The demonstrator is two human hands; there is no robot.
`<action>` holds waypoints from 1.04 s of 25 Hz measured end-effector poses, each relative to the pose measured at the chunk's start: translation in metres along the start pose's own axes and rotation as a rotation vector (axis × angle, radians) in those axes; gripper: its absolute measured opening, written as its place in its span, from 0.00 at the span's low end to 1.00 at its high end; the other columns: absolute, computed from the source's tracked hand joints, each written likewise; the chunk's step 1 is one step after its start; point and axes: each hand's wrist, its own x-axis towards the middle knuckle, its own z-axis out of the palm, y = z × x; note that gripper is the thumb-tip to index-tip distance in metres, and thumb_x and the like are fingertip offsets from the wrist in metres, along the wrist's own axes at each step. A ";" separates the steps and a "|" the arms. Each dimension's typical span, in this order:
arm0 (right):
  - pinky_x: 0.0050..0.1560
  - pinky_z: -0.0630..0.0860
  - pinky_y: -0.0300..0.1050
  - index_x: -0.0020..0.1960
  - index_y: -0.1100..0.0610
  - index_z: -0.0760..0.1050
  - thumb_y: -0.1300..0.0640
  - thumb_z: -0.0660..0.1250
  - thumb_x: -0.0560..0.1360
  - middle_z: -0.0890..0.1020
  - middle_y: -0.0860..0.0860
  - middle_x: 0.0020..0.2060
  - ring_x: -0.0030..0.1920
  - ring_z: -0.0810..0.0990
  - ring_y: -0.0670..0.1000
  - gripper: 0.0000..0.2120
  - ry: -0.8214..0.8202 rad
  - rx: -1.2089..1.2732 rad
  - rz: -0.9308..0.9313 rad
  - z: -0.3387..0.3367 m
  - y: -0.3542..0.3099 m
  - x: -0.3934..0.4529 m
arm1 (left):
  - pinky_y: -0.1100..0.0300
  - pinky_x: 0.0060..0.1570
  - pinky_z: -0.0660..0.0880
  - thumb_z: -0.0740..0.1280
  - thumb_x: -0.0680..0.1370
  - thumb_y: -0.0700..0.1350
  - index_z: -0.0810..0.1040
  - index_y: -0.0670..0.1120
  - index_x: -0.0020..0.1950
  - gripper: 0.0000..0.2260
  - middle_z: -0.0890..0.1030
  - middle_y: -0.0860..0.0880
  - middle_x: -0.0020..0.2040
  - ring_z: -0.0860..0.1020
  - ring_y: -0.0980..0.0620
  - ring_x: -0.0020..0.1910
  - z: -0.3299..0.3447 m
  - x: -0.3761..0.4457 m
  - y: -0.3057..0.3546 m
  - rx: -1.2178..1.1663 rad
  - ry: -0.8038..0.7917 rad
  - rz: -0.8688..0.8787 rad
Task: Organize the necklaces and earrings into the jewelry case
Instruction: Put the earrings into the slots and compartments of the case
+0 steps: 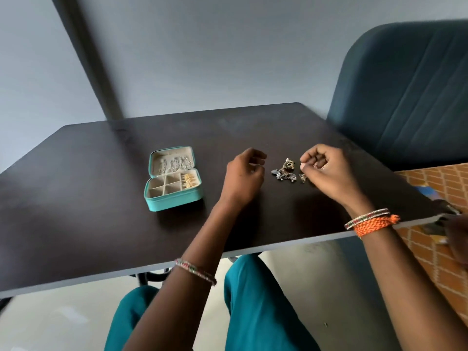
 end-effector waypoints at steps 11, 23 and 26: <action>0.50 0.61 0.48 0.43 0.47 0.81 0.45 0.68 0.72 0.83 0.43 0.41 0.54 0.78 0.51 0.07 -0.174 -0.502 -0.081 0.031 -0.014 0.023 | 0.56 0.52 0.77 0.63 0.77 0.40 0.80 0.46 0.51 0.07 0.84 0.49 0.47 0.81 0.51 0.48 0.022 0.017 -0.028 0.041 -0.006 -0.076; 0.42 0.73 0.30 0.43 0.56 0.80 0.66 0.68 0.74 0.82 0.49 0.39 0.38 0.79 0.39 0.07 -0.212 0.475 0.090 0.014 -0.023 0.026 | 0.70 0.53 0.73 0.71 0.75 0.45 0.80 0.49 0.59 0.13 0.84 0.52 0.47 0.80 0.63 0.49 0.021 0.013 -0.016 -0.312 0.041 0.114; 0.43 0.75 0.31 0.43 0.57 0.79 0.67 0.68 0.73 0.82 0.52 0.39 0.39 0.80 0.42 0.05 -0.256 0.512 0.086 0.013 -0.027 0.024 | 0.64 0.53 0.75 0.72 0.74 0.42 0.82 0.45 0.54 0.10 0.84 0.51 0.47 0.81 0.60 0.48 0.019 0.013 -0.014 -0.433 0.071 0.101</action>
